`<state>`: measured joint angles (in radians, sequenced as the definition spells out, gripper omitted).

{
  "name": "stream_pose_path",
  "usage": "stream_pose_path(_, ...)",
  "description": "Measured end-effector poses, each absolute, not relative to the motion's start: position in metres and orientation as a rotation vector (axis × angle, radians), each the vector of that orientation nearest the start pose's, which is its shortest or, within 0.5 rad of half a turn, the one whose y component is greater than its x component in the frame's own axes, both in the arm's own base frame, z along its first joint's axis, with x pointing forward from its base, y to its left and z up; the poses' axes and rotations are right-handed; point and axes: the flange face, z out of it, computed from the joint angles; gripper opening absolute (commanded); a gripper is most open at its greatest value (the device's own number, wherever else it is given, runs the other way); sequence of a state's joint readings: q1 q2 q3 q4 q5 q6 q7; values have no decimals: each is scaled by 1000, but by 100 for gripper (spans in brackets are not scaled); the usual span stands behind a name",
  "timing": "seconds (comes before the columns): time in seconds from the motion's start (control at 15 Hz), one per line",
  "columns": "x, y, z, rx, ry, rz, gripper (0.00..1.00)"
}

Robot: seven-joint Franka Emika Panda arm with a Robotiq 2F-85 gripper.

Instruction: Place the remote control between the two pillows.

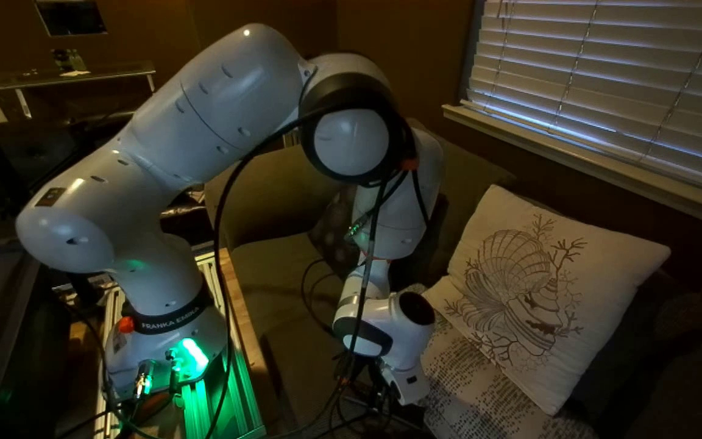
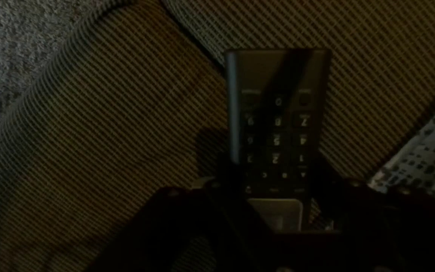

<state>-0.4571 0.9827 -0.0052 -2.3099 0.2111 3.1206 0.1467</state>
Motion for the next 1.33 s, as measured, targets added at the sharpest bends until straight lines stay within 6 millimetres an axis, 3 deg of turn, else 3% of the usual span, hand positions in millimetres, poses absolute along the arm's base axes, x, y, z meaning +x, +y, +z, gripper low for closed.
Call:
stream_pose_path(0.93, 396, -199, -106, -2966, 1031, 107, 28)
stream_pose_path(1.33, 411, -190, -103, -3050, 873, 26, 28)
